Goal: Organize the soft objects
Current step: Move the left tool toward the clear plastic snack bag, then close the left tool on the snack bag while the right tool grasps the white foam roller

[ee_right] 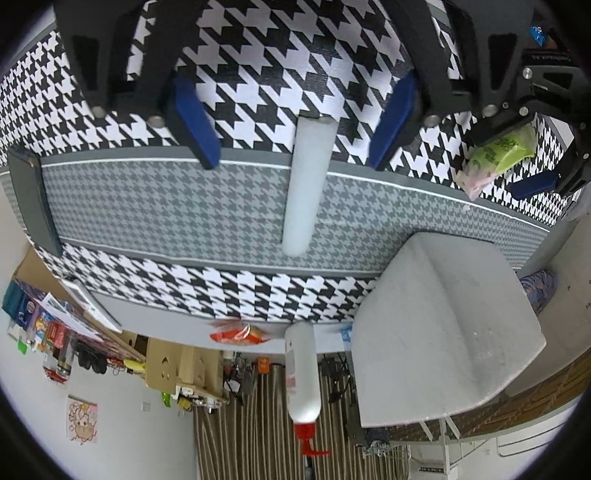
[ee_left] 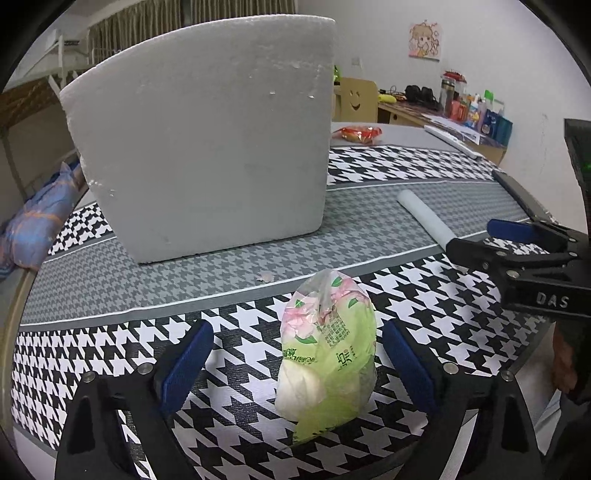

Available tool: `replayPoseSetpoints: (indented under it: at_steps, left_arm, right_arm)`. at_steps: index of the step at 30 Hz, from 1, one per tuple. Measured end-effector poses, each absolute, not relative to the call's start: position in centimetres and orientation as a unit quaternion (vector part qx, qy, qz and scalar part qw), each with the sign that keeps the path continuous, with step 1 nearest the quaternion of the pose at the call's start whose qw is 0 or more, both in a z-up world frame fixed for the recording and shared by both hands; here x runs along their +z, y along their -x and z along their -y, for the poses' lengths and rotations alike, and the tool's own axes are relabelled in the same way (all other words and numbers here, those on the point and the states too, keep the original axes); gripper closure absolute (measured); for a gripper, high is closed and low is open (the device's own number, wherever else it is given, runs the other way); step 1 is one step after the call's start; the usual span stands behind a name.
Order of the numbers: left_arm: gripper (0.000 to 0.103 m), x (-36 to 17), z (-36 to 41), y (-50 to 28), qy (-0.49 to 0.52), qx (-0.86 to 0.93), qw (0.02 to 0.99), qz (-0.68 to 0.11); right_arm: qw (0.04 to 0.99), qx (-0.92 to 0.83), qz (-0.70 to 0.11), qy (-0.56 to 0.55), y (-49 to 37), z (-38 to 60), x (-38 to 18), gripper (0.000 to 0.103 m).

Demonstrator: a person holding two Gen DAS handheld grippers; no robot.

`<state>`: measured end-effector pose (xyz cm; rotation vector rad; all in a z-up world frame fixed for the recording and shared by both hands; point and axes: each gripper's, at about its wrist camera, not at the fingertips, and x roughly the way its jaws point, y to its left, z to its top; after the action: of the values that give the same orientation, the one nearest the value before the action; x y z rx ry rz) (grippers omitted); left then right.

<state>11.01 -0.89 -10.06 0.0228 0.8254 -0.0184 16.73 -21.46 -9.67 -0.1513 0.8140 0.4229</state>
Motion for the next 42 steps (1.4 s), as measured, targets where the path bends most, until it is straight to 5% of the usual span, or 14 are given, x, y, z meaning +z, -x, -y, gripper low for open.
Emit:
replayPoseSetpoints:
  at_steps: [6, 17, 22, 24, 30, 42]
  left_arm:
    - [0.026, -10.5, 1.3, -11.2, -0.018, -0.012, 0.911, -0.413]
    - [0.036, -10.5, 1.4, -11.3, -0.013, -0.019, 0.911, -0.412]
    - [0.046, -10.5, 1.6, -11.2, -0.013, -0.028, 0.912, -0.41]
    - [0.057, -10.5, 1.8, -11.1, -0.016, -0.033, 0.912, -0.409]
    - [0.069, -10.4, 1.8, -10.8, -0.014, -0.035, 0.912, -0.408]
    - [0.07, -9.4, 1.0, -9.7, -0.007, -0.037, 0.92, -0.39]
  right_arm:
    - [0.89, 0.206, -0.401, 0.072, -17.1, 21.2, -10.2, 0.038]
    - [0.891, 0.199, -0.399, 0.084, -17.3, 20.8, -10.3, 0.053]
    - [0.888, 0.209, -0.402, 0.085, -16.9, 20.4, -10.2, 0.073]
    - [0.885, 0.213, -0.405, 0.086, -16.8, 20.3, -10.1, 0.078]
    - [0.885, 0.217, -0.406, 0.073, -16.7, 20.7, -9.9, 0.083]
    - [0.889, 0.231, -0.393, 0.047, -16.3, 21.7, -8.6, 0.086]
